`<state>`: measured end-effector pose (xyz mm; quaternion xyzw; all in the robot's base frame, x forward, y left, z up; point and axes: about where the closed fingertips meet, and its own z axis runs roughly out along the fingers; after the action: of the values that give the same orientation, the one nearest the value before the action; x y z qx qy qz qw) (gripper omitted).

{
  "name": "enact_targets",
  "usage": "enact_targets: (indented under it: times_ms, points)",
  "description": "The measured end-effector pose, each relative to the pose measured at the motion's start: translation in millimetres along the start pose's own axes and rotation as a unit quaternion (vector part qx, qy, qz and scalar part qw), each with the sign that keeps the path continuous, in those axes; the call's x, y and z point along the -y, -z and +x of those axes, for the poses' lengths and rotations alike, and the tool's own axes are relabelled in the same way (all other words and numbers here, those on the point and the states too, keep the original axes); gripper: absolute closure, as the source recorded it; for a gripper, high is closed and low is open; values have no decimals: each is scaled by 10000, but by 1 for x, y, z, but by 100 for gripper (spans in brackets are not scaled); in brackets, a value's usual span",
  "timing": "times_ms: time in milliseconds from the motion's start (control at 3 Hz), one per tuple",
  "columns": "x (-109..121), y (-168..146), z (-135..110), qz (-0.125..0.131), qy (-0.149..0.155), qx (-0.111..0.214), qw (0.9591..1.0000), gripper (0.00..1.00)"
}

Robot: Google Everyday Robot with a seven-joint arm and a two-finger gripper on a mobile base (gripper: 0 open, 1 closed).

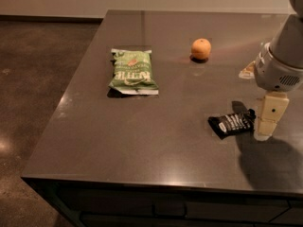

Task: Move rxbar chocolate near green jalapeno chip bag

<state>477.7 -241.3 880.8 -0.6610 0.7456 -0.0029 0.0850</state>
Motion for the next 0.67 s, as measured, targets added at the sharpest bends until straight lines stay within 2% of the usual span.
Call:
enact_targets:
  times_ms: [667]
  points:
    - [-3, -30, 13, -259, 184, -72, 9995, 0]
